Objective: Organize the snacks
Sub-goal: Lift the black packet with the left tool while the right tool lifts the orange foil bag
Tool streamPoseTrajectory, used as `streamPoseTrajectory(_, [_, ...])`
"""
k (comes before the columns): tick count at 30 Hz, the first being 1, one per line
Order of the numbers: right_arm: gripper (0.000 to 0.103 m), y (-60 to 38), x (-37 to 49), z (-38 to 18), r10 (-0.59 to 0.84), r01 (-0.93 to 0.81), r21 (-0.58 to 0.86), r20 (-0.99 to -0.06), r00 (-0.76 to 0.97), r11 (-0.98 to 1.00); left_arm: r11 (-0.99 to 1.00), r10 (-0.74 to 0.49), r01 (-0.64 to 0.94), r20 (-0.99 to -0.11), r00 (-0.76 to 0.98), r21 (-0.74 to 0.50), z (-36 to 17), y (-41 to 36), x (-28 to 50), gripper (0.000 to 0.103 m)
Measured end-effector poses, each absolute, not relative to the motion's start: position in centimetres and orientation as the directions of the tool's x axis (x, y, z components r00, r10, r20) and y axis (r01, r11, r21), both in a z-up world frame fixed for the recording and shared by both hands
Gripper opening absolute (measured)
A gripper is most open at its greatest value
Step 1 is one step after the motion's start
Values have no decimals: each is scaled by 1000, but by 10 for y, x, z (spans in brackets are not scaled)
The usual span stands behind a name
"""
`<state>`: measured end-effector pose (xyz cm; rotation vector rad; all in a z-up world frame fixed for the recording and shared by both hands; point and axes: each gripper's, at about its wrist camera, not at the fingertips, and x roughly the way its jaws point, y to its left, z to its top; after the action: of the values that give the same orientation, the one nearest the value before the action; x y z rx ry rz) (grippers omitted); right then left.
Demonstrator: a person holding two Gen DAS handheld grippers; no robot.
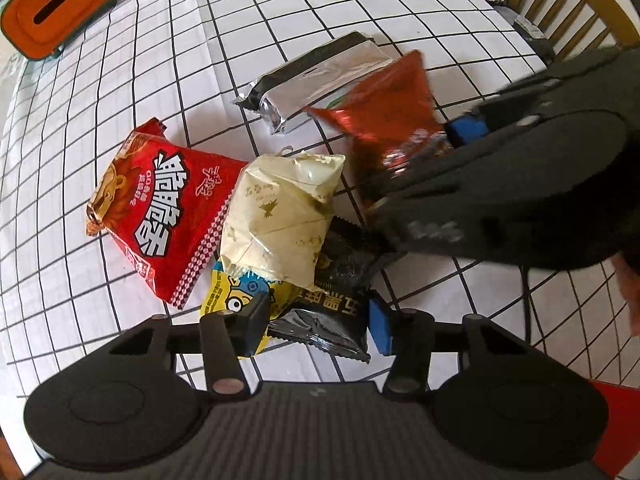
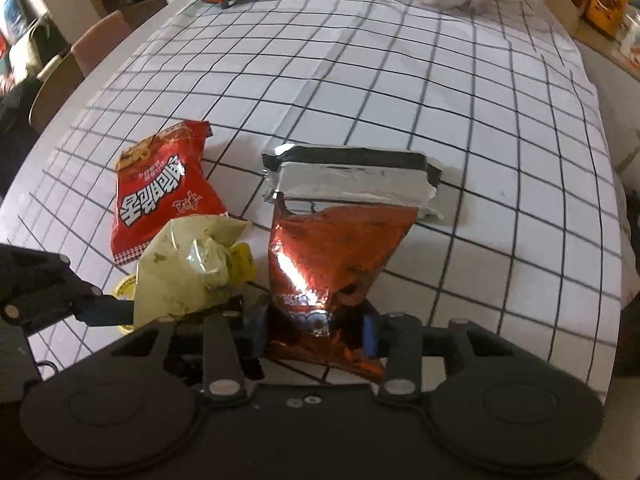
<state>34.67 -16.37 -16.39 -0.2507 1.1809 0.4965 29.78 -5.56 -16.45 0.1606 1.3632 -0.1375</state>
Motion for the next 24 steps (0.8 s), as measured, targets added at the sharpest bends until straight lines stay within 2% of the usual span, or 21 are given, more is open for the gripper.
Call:
streamPoseTrajectory(7, [36, -194, 336, -156, 248, -447, 99, -925, 289, 889, 987, -29, 163, -980, 198, 4, -162, -49, 293, 50])
streamPoseTrajectory(14, [35, -220, 316, -140, 267, -399, 133, -915, 302, 907, 989, -46, 144, -978, 204, -16, -156, -44, 284, 49])
streamPoseTrajectory(24, [35, -247, 282, -92, 327, -387, 178, -873, 362, 905, 994, -44, 108, -960, 277, -14, -120, -36, 271, 49])
